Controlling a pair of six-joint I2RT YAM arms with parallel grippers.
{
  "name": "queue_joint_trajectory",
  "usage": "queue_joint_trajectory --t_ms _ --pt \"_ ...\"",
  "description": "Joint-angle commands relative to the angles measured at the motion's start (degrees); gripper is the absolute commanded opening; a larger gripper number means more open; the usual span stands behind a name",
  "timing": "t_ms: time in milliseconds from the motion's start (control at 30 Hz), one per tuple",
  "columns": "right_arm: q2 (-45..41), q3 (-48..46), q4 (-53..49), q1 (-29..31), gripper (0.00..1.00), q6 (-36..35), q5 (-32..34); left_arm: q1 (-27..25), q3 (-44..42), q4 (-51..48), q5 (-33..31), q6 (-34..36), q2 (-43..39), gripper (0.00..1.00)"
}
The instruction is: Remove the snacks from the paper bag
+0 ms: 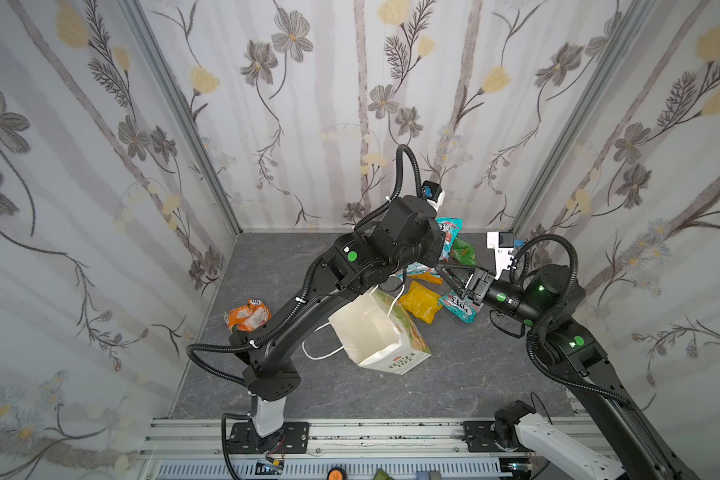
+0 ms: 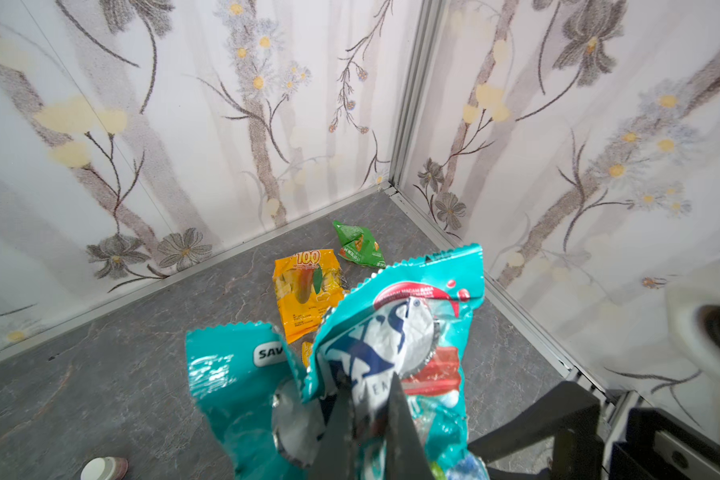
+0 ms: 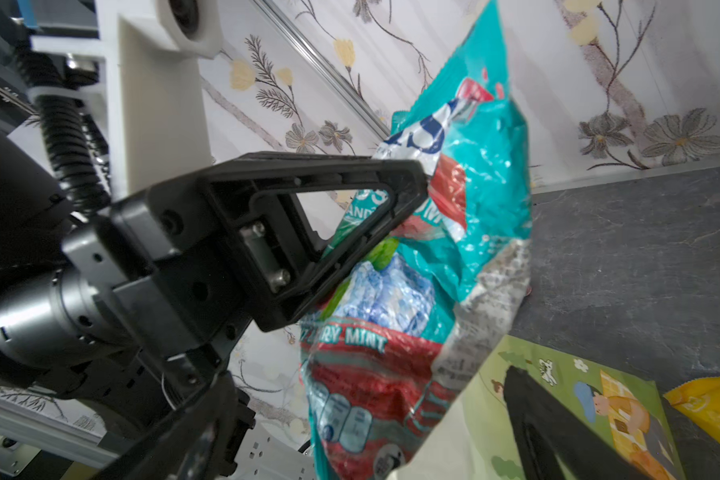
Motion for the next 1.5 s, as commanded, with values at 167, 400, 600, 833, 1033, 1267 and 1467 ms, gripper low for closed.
queue_joint_trajectory --t_ms 167,400,600,833,1033,1267,1467 --pt "0.71 -6.59 6.84 -3.05 0.74 0.75 -2.77 0.35 -6.13 6.42 5.32 -3.4 1.32 0.0" --pt "0.68 -11.2 15.95 -5.16 0.58 6.65 -7.09 0.07 -9.54 10.75 10.46 -9.98 -1.27 0.0" --pt "0.03 -13.25 18.72 -7.28 0.09 9.22 -7.32 0.18 -10.2 10.13 10.05 -10.0 -2.3 0.11" --pt "-2.16 -19.72 13.57 -14.34 0.02 5.45 -5.87 1.05 -18.95 10.75 1.38 -7.39 -11.68 0.65" --pt "-2.08 -29.26 9.66 -16.43 0.02 -0.29 -1.4 6.18 -37.36 7.0 -6.3 -13.95 -27.54 0.7" --pt "-0.55 -39.02 9.39 -19.44 0.02 -4.25 1.13 21.76 -66.32 0.02 -2.59 -25.94 -51.58 0.71" --pt "0.2 -43.55 8.4 -22.65 0.16 -5.98 6.13 30.83 -79.75 -8.92 1.85 -32.7 -61.53 0.72"
